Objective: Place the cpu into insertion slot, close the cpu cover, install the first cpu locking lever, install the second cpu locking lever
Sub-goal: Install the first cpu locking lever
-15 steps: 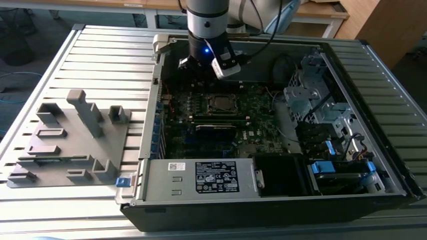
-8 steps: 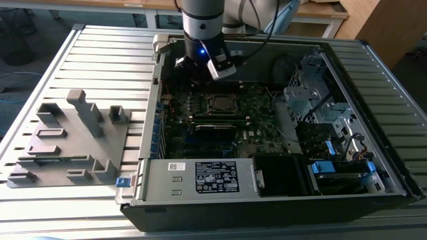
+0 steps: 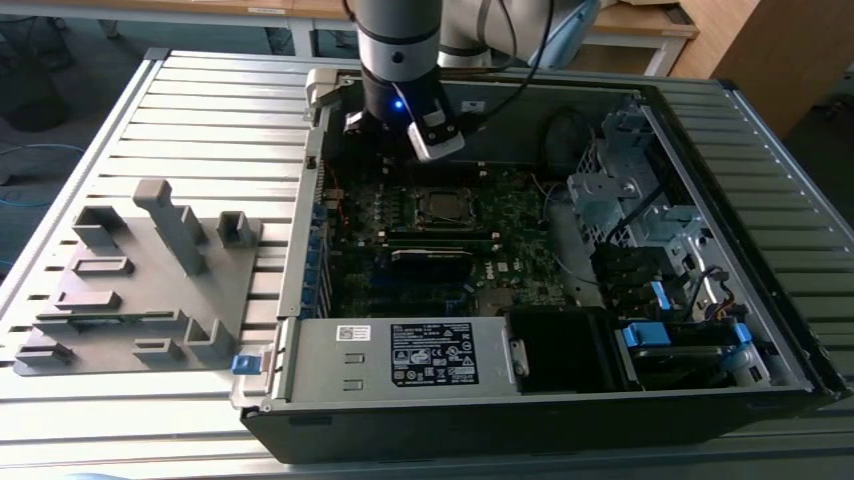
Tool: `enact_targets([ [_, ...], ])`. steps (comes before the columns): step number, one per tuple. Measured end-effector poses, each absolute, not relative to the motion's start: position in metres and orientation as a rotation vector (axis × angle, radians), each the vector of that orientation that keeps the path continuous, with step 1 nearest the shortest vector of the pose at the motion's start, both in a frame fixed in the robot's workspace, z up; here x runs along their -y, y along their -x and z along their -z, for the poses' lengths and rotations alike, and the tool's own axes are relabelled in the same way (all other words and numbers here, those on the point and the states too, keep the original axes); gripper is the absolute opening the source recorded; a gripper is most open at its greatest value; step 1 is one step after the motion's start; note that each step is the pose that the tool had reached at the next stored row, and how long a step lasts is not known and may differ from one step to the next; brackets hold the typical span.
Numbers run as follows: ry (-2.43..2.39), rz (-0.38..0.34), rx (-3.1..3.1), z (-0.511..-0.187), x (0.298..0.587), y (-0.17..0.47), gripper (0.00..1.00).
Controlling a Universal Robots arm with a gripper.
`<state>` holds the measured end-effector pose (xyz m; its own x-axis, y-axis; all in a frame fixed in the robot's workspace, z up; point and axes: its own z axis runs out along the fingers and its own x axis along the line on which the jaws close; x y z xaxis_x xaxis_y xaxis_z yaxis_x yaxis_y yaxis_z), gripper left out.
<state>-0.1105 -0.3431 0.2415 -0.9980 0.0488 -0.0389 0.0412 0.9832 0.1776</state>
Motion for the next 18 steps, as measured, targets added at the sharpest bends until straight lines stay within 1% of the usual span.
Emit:
enact_targets([
  [2, -0.071, -0.322, -3.082, -0.2416, 0.3432, 0.1108, 0.11],
  [10, -0.072, -0.338, -3.080, -0.2410, 0.3437, 0.1162, 0.11],
  [17, -0.073, -0.434, -3.070, -0.2408, 0.3446, 0.1178, 0.11],
  [18, -0.074, -0.435, -3.069, -0.2408, 0.3446, 0.1178, 0.11],
])
